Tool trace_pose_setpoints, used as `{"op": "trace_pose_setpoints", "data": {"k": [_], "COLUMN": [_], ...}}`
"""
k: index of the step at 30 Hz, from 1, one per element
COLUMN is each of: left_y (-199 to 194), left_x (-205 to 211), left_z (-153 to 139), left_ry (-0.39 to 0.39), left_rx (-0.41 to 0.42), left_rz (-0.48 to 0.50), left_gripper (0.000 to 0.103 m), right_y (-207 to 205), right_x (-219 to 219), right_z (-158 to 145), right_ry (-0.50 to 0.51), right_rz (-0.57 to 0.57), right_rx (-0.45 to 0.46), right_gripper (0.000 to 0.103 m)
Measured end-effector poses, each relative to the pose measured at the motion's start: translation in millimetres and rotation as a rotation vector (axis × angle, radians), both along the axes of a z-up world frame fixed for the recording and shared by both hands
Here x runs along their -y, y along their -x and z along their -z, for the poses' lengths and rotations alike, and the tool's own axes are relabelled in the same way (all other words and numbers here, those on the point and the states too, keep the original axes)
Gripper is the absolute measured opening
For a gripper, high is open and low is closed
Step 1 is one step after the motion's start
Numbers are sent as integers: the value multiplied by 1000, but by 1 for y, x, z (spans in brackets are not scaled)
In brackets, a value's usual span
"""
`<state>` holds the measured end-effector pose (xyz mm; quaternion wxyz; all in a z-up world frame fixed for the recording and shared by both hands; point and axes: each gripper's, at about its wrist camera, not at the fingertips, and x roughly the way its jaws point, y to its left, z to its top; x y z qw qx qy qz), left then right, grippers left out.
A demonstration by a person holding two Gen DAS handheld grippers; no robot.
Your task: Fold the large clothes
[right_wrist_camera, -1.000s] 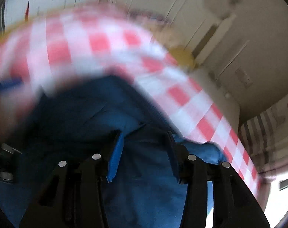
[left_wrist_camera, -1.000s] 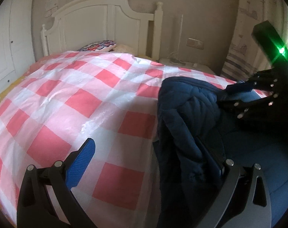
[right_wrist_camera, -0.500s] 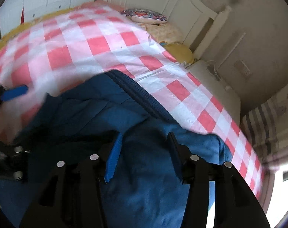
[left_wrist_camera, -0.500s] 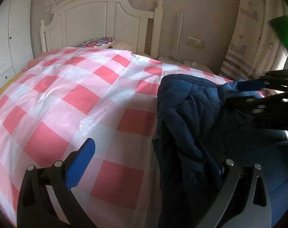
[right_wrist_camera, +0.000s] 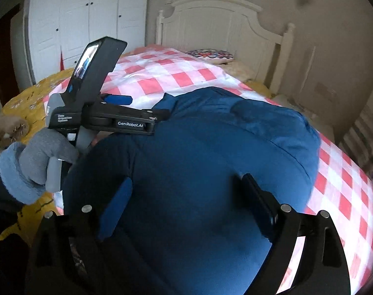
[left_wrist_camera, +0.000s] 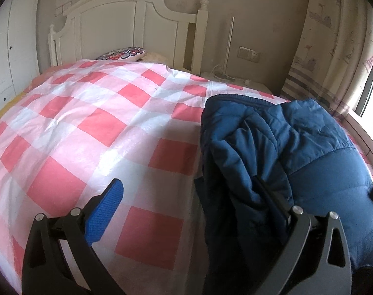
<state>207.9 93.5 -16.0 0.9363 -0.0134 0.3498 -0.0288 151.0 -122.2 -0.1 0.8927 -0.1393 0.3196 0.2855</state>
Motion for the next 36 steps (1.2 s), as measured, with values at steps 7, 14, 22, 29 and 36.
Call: {"op": "trace_pose_setpoints", "data": {"k": [7,14,22,29,36], "left_y": [-5,-8,-2,-17,-11], "left_x": [-15,-47,-38,-16,2], "left_z": [4,22,26,24,17], "left_ry": [124,473,507,486,514], "left_rx": [-81,-316,-298,-341,-254], "left_rz": [43,91,166,234,210], "left_gripper": [101,101,101,71,52], "right_y": [35,7,-31,-35,-19], "right_x": [74,130,103,101,81], "right_z": [4,48,71,78,42], "right_ry": [-240,-541,-614,-676,-504], "right_rz": [120,236,200,169,168], "right_rx": [-116,-419,-524,-475,-133], "right_gripper": [90,92,99,91,69]}}
